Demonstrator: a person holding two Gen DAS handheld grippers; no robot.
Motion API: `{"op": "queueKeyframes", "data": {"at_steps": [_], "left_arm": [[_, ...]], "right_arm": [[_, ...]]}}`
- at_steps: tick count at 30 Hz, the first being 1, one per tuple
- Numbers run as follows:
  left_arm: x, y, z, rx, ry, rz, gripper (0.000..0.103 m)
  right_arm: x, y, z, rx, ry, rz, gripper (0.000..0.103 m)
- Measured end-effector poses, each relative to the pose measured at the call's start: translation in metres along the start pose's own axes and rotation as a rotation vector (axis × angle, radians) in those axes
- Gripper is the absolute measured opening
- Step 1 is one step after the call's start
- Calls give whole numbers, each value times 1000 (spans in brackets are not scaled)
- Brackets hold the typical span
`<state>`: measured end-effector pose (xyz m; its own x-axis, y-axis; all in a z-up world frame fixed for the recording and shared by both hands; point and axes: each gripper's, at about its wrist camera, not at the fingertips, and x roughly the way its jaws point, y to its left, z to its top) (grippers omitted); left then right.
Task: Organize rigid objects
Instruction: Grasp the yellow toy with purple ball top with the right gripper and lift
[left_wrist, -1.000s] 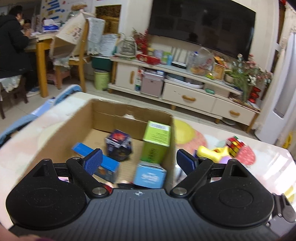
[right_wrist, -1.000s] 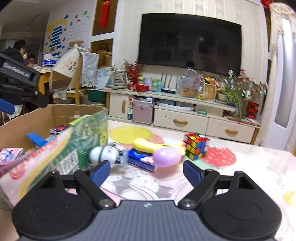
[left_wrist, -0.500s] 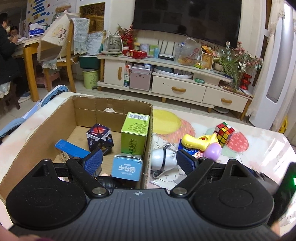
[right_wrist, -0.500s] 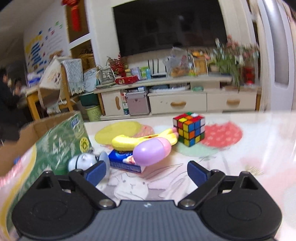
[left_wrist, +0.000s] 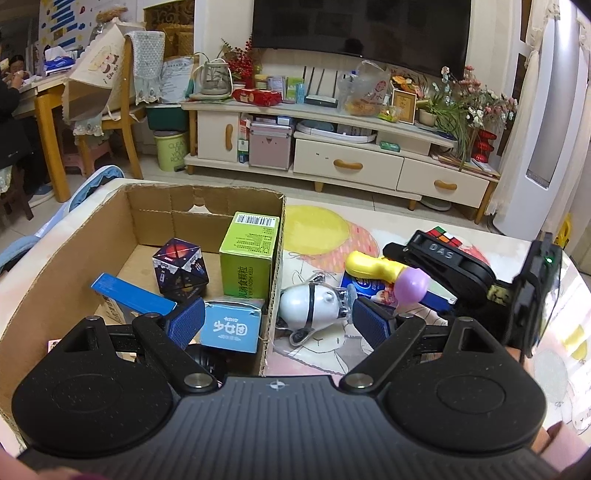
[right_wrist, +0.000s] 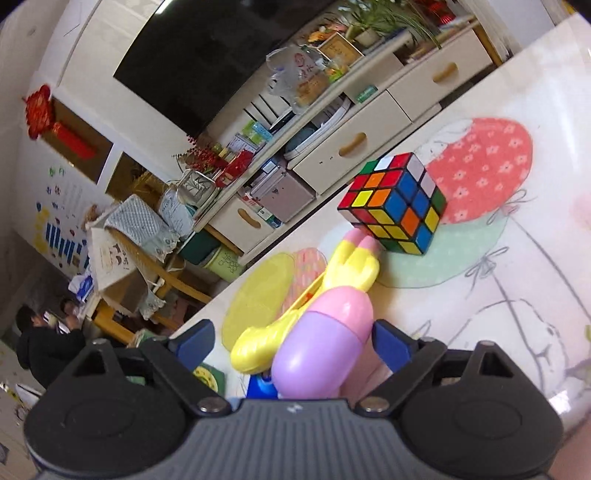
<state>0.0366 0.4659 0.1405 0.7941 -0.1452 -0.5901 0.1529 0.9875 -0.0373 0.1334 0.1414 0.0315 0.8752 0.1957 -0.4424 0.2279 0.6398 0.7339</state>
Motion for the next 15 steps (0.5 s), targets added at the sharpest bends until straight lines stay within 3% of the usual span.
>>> {"op": "queueKeyframes", "data": {"at_steps": [5,10,15], "left_arm": [[2,-4,-1,17,8,3,103],[4,-7,0,27,12,5,103],[7,-13,-1,32,17,3,103]], "right_arm": [[6,-7,-3,50,22,-16,57],[-7,-17,-2,90,-11,-5,51],[-35,-22,0,44,-32,-8,46]]}}
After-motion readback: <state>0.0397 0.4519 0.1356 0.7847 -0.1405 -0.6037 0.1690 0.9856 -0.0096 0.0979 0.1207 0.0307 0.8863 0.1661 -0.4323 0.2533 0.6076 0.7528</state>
